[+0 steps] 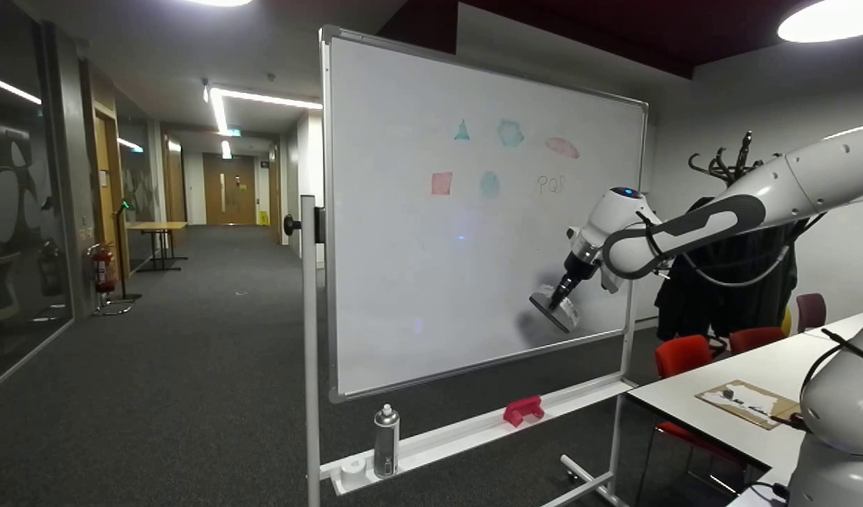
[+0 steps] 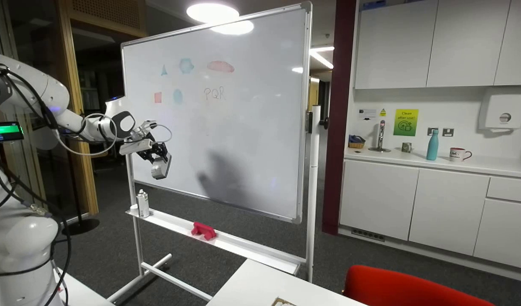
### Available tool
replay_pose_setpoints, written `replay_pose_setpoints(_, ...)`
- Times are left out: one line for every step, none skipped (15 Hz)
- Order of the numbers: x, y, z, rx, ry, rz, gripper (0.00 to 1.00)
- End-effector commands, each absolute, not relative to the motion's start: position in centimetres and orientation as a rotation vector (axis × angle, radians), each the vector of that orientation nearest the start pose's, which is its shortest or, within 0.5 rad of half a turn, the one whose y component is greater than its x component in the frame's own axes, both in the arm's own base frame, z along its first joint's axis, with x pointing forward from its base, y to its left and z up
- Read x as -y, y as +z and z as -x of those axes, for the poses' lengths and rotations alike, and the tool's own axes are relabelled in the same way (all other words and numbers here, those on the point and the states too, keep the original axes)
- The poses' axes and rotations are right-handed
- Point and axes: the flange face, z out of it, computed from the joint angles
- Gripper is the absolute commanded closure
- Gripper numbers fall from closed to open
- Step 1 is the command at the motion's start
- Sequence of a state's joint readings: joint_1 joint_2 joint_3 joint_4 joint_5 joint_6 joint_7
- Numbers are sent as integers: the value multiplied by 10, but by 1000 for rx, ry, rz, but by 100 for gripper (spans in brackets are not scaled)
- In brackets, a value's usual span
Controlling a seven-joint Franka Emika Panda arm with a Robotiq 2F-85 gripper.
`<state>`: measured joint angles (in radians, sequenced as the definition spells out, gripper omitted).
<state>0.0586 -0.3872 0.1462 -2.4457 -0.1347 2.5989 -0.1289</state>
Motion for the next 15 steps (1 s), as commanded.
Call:
replay_pose_setpoints(-90,520,-455,446,-910,3011,67)
replay_pose_setpoints(-87,520,-458,418,-907,3009,67)
replay_pose_setpoints(-86,521,-459,398,-901,3014,67)
replay_pose_setpoints(-88,510,-459,472,-876,3037,42)
replay_pose_setpoints(-87,511,-460,450,-878,3036,42)
replay_pose_setpoints(-87,511,-460,439,-878,3035,42)
replay_pose_setpoints(-87,511,-460,434,-878,3034,42)
replay_pose_setpoints(-87,511,-460,432,-878,3034,42)
replay_pose_setpoints(-87,511,-460,431,-878,3034,67)
replay_pose_setpoints(-83,511,-463,320,-883,3021,67)
replay_pose_setpoints(-71,507,-466,197,-914,3003,67)
replay_pose_setpoints(-63,505,-468,120,-930,2989,67)
replay_pose_setpoints(-52,503,-470,39,-934,2980,67)
replay_pose_setpoints(-38,503,-472,-39,-943,2963,67)
replay_pose_setpoints(-23,503,-473,-117,-948,2946,67)
